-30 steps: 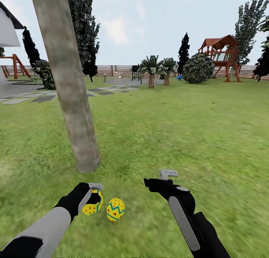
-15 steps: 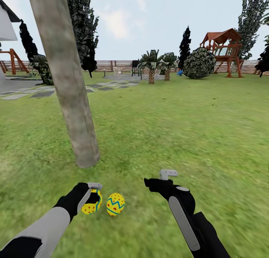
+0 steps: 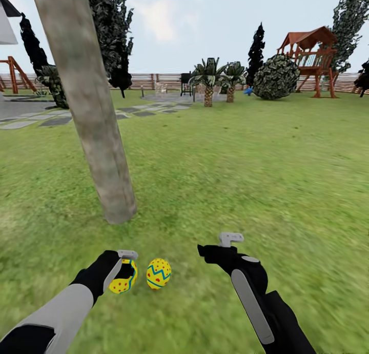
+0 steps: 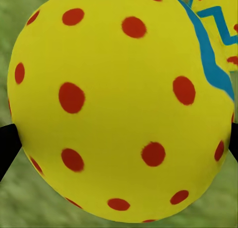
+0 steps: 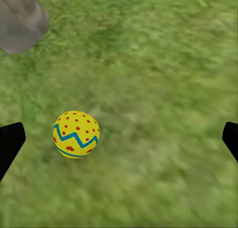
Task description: Take the three Easter eggs out of the wicker basket on the lawn in the garden, then place them on the lawn next to a single tree (choose any tree) so that all three eggs are next to the same tree and none are left in the basket.
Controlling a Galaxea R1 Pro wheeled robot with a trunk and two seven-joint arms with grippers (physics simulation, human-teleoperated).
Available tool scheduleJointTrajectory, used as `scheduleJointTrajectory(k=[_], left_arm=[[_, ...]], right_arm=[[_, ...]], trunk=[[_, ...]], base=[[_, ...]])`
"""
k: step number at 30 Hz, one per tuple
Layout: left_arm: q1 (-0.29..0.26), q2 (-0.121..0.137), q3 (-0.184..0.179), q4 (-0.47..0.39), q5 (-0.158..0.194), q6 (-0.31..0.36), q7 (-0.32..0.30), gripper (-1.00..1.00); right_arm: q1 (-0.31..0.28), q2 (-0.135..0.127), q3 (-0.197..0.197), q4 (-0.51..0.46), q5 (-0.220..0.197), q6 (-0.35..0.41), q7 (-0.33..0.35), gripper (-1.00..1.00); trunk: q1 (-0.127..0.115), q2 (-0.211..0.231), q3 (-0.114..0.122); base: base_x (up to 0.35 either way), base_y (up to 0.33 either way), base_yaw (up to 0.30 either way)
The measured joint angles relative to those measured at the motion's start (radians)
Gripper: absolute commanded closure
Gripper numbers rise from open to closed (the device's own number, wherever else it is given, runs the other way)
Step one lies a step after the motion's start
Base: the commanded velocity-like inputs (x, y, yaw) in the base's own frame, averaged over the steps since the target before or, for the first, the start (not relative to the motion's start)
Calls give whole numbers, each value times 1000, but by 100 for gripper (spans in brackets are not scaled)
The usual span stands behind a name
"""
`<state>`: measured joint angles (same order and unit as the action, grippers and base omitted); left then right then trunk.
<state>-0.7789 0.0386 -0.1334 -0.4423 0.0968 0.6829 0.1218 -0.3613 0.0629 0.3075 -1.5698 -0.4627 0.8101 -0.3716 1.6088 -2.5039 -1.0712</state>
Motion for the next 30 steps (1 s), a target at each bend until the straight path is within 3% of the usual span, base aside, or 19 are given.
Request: scheduleJointTrajectory(k=[12, 30], left_arm=[[0, 9, 0, 0, 1, -27, 0, 100], [-1, 26, 2, 1, 1, -42, 2, 100]], right_arm=[[0, 0, 0, 0, -1, 0, 0, -100], [0, 0, 0, 0, -2, 0, 0, -100]], trunk=[[2, -1, -19], [2, -1, -19]], base=[[0, 0, 0], [70, 64, 0]])
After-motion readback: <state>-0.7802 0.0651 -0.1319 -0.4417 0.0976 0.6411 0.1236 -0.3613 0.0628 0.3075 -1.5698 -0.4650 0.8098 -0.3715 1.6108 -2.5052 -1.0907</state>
